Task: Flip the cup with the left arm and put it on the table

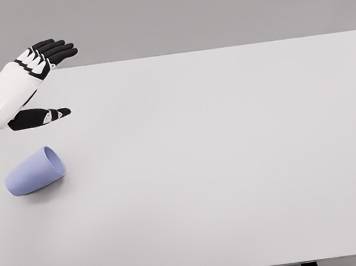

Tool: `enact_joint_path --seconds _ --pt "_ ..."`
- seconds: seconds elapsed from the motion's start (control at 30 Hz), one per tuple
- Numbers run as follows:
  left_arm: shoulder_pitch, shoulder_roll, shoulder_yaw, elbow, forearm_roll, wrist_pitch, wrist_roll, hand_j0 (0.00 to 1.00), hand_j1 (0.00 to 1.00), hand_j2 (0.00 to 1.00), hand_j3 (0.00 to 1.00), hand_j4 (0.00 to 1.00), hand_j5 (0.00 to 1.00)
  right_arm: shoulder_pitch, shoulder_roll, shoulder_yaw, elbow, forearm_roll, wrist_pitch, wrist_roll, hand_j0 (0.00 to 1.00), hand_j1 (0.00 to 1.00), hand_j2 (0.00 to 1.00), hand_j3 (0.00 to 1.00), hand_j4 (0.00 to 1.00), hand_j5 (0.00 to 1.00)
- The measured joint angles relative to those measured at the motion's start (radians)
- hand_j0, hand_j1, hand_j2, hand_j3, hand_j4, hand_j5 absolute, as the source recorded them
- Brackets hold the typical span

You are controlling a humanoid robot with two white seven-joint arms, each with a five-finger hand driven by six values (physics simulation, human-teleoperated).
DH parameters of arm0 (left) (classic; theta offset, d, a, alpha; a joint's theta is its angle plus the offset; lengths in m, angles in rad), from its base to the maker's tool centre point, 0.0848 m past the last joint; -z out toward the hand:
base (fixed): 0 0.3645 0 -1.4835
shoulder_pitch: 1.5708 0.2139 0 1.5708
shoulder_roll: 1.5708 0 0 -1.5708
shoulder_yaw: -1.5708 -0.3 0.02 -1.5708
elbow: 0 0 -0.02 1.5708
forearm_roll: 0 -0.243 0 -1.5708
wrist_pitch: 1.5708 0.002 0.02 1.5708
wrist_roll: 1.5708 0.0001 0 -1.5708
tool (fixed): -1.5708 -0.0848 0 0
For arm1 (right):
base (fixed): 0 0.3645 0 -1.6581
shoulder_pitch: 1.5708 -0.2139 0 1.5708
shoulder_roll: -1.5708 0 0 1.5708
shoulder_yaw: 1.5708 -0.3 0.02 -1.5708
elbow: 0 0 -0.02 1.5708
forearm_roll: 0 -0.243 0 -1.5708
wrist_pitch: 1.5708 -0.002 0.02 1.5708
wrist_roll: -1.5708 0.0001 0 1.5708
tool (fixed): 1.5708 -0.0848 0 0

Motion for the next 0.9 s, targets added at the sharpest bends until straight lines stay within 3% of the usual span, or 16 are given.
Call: enact_joint_path --seconds 0.6,0.73,0.9 --pt "0.009 0.022 -0.005 0.011 -0.030 0.000 0.000 1.00 1.00 1.00 1.00 1.00 1.00 0.000 0.000 0.000 0.004 0.001 0.001 0.002 1.00 1.00 1.00 1.00 1.00 1.00" --pt "0.031 0.087 -0.033 0.012 -0.024 0.000 0.000 1.00 1.00 1.00 1.00 1.00 1.00 0.000 0.000 0.000 0.004 0.001 0.001 0.002 1.00 1.00 1.00 1.00 1.00 1.00" --pt "0.038 0.239 -0.049 0.009 -0.016 0.000 0.001 1.00 1.00 1.00 1.00 1.00 1.00 0.000 0.000 0.000 0.004 0.001 0.001 0.002 1.00 1.00 1.00 1.00 1.00 1.00"
